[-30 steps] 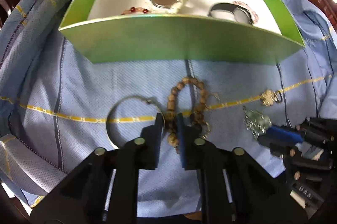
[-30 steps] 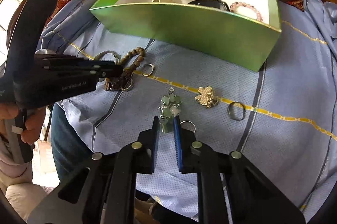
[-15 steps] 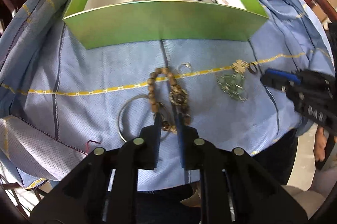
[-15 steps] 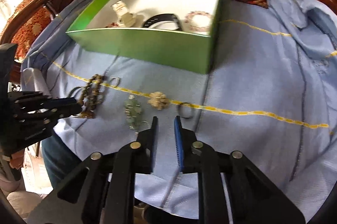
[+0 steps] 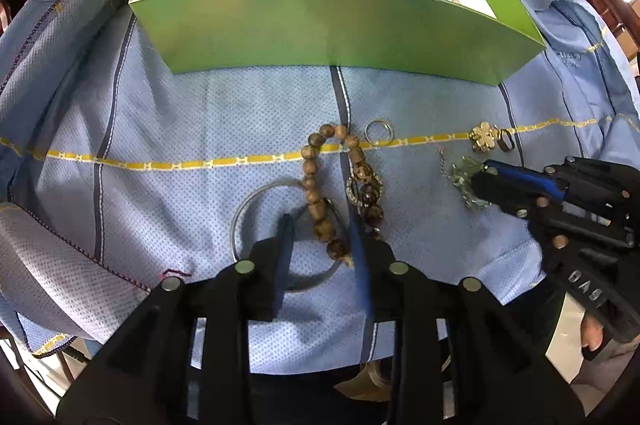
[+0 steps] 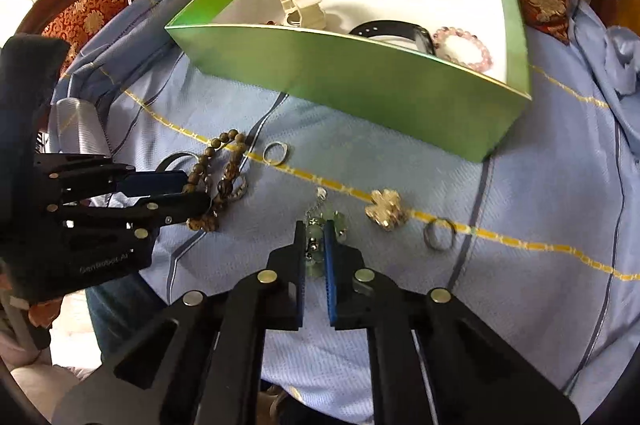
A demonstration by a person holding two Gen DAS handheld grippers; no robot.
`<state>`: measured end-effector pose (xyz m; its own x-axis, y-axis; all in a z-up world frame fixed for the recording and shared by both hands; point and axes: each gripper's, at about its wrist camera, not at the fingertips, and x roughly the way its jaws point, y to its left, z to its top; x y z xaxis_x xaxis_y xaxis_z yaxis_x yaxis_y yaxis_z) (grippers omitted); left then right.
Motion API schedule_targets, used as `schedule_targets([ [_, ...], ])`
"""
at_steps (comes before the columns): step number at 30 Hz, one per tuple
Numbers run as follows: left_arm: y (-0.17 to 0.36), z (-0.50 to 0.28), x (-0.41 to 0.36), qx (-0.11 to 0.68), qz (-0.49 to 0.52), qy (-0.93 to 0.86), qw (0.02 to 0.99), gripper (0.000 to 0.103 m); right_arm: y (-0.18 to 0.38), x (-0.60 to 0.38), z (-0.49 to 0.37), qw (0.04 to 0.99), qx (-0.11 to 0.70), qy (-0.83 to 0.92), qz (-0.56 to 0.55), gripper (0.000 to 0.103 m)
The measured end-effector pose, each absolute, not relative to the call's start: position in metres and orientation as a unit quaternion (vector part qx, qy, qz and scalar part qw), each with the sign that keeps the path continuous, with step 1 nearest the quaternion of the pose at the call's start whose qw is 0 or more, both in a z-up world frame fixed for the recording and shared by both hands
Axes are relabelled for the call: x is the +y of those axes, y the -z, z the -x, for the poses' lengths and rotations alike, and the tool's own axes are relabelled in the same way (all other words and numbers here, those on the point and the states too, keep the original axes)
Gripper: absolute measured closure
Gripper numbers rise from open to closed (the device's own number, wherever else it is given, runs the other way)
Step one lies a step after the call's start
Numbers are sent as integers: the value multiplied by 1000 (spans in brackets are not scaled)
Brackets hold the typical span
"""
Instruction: Organize jewelry
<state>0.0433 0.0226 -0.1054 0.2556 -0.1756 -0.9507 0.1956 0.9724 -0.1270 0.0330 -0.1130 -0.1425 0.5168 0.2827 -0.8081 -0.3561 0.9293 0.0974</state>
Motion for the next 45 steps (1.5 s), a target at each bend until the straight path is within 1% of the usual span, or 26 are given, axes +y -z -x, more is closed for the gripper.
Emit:
schedule_targets([
  [4, 104, -37, 24, 599, -10, 122, 791, 74, 134, -145, -25, 872, 453, -184, -9, 95],
  [10, 88, -30, 20, 587, -11, 139, 797, 74, 130, -180, -22, 885, 452, -114, -5, 95],
  [11, 87, -30, 22, 586, -11, 142, 798, 73, 131, -183, -22, 885, 454, -106, -4, 94],
  [12, 85, -30, 21, 584, -12, 142, 799, 71, 131, -184, -22, 884, 456, -102, -4, 90],
  [14, 87, -33, 21, 587, -13, 136, 798, 70, 129, -184, -21, 885, 453, -104, -6, 76],
  [15, 89, -35, 22, 589, -12, 133, 797, 70, 129, -184, -20, 886, 451, -102, -4, 62],
  [16, 91, -37, 23, 592, -8, 130, 796, 70, 129, -182, -20, 888, 449, -98, 1, 53],
  [19, 98, -47, 17, 597, -2, 126, 792, 69, 134, -181, -21, 889, 451, -82, 16, 52],
  [21, 100, -49, 17, 595, 2, 127, 794, 66, 139, -180, -22, 887, 455, -64, 35, 52],
  [22, 101, -50, 18, 595, 3, 125, 794, 60, 142, -178, -22, 886, 458, -62, 39, 52],
  [23, 102, -51, 18, 595, 4, 123, 794, 51, 146, -177, -24, 884, 462, -65, 40, 52],
  [24, 104, -53, 17, 596, 6, 121, 794, 49, 148, -177, -24, 882, 465, -69, 39, 52],
  [25, 107, -53, 17, 598, 6, 122, 792, 50, 152, -176, -25, 880, 468, -74, 36, 52],
  [30, 108, -51, 13, 591, -10, 124, 797, 50, 156, -170, -26, 880, 466, -78, 46, 52],
  [31, 108, -51, 14, 591, -7, 125, 797, 51, 156, -169, -27, 880, 465, -81, 46, 52],
  [33, 108, -51, 18, 590, -1, 127, 797, 55, 157, -165, -26, 881, 463, -82, 53, 52],
  [35, 108, -52, 19, 590, -1, 121, 798, 65, 158, -162, -26, 881, 462, -81, 64, 52],
  [36, 108, -53, 22, 590, 3, 120, 798, 67, 159, -162, -26, 881, 461, -81, 67, 52],
  [37, 107, -54, 23, 591, 6, 119, 798, 72, 158, -162, -27, 881, 461, -82, 68, 52],
  [39, 106, -54, 28, 592, 11, 120, 797, 77, 159, -160, -26, 881, 461, -83, 65, 52],
  [40, 105, -54, 30, 591, 17, 124, 797, 81, 159, -160, -24, 881, 461, -82, 63, 52],
  [45, 102, -48, 28, 589, 13, 131, 798, 87, 160, -159, -24, 882, 460, -82, 63, 52],
])
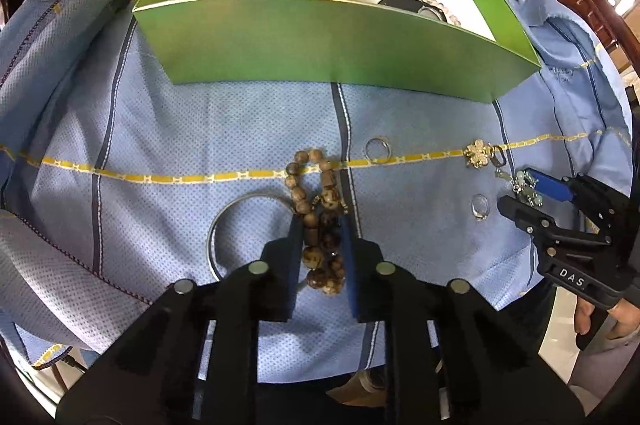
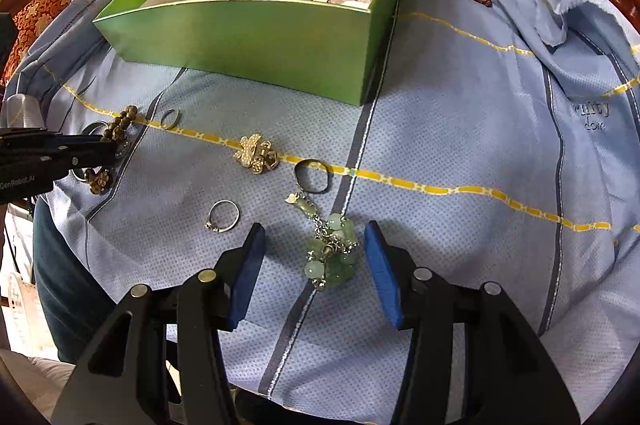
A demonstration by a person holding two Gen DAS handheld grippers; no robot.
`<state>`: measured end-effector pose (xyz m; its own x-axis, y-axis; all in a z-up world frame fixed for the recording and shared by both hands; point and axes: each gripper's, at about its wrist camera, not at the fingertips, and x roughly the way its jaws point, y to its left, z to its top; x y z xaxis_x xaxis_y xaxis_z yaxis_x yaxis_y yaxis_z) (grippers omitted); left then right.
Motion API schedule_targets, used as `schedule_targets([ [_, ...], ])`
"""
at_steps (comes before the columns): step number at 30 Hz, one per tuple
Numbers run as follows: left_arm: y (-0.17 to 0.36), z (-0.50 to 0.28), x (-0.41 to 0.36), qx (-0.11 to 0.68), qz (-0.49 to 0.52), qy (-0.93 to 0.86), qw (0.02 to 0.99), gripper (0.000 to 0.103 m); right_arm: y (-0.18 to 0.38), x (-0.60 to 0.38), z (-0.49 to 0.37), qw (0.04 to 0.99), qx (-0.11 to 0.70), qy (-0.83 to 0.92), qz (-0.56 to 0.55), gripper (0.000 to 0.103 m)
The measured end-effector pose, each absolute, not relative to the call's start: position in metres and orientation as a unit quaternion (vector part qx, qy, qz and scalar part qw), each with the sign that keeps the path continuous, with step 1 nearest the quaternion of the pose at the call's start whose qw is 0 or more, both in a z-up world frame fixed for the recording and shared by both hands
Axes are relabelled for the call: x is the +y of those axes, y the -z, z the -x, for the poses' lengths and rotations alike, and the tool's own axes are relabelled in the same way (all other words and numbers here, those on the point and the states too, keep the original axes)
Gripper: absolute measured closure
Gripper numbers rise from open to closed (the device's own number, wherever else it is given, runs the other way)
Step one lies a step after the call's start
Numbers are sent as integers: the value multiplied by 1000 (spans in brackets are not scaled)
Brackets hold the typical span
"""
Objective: Organize jewelry
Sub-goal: 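Close the left tool on the wooden bead bracelet while the right tool closes on the jade pendant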
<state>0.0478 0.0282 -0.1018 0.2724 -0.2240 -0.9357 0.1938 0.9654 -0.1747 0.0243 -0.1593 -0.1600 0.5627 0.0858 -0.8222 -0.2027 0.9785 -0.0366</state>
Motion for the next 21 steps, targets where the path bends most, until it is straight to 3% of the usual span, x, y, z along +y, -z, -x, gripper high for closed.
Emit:
schedule_targets([
  [1, 100, -46, 27, 587, 14, 136, 798, 92, 160, -159, -25, 882, 460, -82, 64, 52],
  [15, 100, -71, 37, 581, 9, 99, 808, 91, 160, -159, -24, 882, 458, -81, 67, 50],
  [21, 107, -82, 25, 584, -50, 84, 806, 81, 161, -158, -25, 883, 458, -83, 69, 48],
])
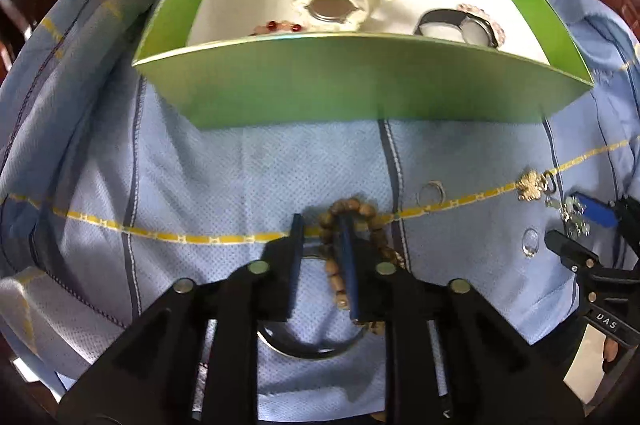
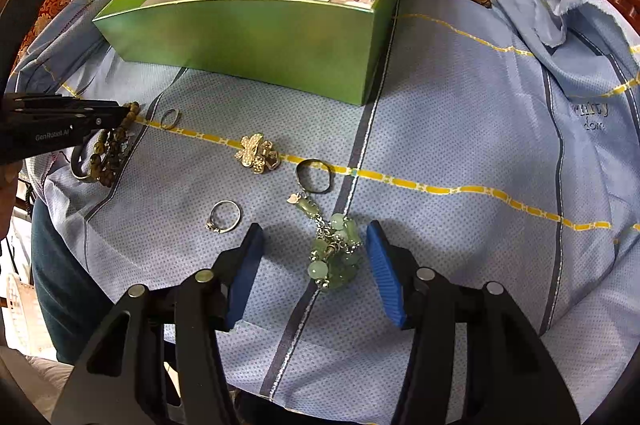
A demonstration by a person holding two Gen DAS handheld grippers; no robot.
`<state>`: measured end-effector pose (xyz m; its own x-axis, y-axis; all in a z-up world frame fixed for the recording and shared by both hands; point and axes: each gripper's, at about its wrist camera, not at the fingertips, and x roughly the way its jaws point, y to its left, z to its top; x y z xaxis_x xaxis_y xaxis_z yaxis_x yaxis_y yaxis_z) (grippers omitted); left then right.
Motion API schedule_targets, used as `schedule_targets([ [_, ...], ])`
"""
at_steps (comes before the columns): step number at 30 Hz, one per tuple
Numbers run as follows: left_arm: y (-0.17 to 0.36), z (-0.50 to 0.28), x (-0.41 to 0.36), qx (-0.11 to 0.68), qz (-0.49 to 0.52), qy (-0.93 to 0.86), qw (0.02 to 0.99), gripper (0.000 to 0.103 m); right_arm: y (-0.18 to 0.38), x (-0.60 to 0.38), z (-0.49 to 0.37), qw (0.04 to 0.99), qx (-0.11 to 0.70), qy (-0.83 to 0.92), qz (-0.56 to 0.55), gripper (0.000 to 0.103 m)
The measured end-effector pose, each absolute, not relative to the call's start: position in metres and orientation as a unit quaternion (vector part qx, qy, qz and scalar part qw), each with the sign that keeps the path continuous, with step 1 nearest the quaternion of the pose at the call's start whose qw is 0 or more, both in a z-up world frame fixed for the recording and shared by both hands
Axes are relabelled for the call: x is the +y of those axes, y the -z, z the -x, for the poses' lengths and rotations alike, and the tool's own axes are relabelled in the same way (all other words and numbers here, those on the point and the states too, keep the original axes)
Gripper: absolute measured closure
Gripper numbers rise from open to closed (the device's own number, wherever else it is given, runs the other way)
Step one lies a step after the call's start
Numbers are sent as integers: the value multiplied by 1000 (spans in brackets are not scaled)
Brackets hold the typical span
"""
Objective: Organize jewelry
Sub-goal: 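Close the left tool on the wooden bead bracelet while the right tool closes on the jade pendant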
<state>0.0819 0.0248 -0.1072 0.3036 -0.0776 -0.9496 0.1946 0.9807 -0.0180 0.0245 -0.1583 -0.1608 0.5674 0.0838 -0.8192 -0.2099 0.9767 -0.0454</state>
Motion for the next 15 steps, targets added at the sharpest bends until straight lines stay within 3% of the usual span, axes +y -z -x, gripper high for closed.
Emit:
schedule_targets([
  [4, 107, -82, 23, 583, -56, 88, 806, 79, 161, -155, -25, 883, 456, -83, 71, 45],
  [9, 107, -81, 17, 581, -59, 92, 807, 76, 161, -156, -27, 887, 451, -77, 62, 47],
  [11, 106, -80, 15, 580, -62, 90, 807, 76, 160, -157, -27, 889, 448, -71, 63, 53],
  [12, 106, -80, 15, 580, -61, 89, 807, 77, 160, -158, -27, 890, 447, -70, 62, 62],
  [13, 105, -80, 16, 580, -59, 87, 808, 82, 159, -160, -27, 890, 446, -71, 58, 76],
  [14, 104, -79, 15, 579, -59, 87, 808, 92, 157, -162, -27, 890, 446, -73, 52, 82],
  [15, 104, -78, 14, 579, -59, 88, 809, 95, 157, -164, -27, 890, 448, -77, 46, 85],
])
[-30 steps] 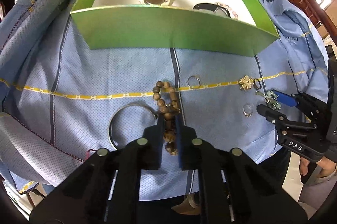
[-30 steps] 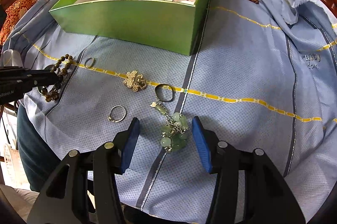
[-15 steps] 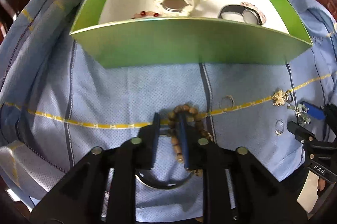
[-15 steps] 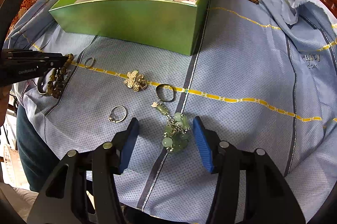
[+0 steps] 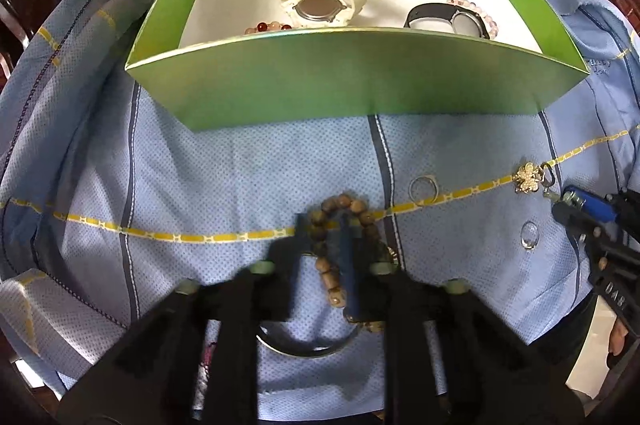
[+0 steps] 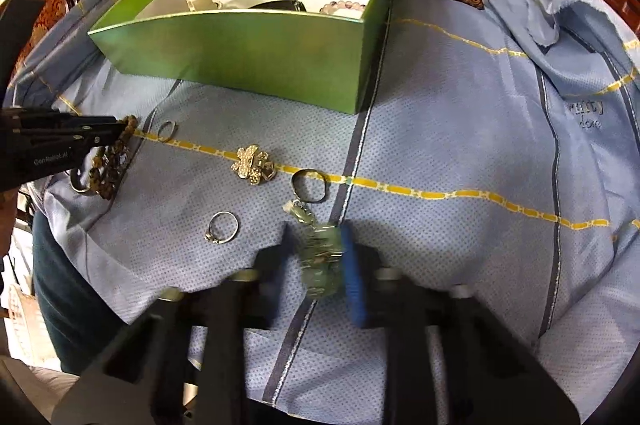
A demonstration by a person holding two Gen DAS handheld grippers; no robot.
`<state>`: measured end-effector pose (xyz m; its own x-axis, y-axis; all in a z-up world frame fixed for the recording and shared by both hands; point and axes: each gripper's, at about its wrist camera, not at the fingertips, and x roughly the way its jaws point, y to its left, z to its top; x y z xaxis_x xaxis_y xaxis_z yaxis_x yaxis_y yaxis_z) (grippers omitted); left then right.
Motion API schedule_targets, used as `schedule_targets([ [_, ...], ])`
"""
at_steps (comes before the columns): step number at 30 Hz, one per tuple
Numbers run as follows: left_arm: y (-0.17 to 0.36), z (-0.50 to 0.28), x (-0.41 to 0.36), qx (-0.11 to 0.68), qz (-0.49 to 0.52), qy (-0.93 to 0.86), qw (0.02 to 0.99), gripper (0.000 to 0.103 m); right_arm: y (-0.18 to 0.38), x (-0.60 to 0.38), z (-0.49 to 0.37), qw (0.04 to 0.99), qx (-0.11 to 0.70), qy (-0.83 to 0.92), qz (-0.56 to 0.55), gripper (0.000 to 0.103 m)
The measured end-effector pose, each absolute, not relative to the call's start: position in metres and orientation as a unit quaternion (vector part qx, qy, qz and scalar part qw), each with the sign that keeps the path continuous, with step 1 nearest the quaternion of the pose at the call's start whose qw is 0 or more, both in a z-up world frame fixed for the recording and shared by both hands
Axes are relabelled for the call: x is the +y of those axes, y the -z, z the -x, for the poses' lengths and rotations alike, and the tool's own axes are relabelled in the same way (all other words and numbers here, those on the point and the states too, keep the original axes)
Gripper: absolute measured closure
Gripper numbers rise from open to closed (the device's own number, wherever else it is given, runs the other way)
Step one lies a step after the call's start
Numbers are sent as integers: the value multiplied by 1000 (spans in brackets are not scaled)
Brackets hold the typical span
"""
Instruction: Organize jewelry
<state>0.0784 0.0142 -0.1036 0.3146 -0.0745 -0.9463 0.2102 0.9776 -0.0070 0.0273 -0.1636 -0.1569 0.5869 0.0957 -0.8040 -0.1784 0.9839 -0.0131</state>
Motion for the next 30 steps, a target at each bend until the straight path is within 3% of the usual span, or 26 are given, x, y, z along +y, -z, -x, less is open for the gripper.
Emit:
schedule_targets([
  [22, 60, -67, 45, 547, -12, 99, 831, 95, 143, -162, -20, 901, 427, -58, 50, 87],
  [30, 5, -64, 47, 496, -11, 107, 861, 95, 89, -159, -17, 925, 370, -69, 53, 87],
])
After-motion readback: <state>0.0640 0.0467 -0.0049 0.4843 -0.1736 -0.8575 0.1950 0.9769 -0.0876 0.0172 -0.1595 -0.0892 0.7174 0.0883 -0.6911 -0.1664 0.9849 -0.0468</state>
